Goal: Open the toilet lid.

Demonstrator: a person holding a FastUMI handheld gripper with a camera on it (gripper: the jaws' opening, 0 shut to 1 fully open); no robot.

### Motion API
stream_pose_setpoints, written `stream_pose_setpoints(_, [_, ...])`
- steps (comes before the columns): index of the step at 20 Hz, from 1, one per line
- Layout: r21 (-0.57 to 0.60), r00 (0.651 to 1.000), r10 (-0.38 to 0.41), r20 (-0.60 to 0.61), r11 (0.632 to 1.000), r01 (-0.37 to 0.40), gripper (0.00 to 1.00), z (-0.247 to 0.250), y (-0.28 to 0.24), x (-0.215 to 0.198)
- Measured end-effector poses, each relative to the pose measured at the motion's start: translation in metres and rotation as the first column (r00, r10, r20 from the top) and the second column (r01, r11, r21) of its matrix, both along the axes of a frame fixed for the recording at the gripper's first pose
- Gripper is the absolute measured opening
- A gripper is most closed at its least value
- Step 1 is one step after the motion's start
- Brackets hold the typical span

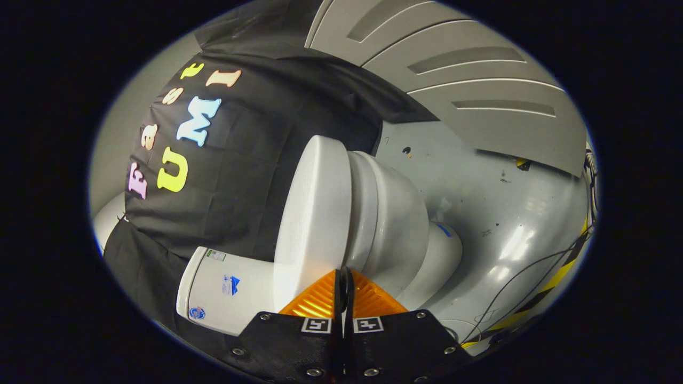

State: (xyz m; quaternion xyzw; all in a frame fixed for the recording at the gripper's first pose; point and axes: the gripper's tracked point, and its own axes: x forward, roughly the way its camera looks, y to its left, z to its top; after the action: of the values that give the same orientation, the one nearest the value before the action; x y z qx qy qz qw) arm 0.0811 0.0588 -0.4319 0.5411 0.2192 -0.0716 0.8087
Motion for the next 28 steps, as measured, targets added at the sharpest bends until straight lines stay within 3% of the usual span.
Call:
stream_pose_setpoints(15, [-0.178,0.998,0.054,-0.037,0.982,-0.060,0.00,0.017,0.001,-0.001])
stream_pose_setpoints(28, [-0.254,0.997,0.012,-0.078,0.967,-0.032,0.00,0.053,0.005,0.001])
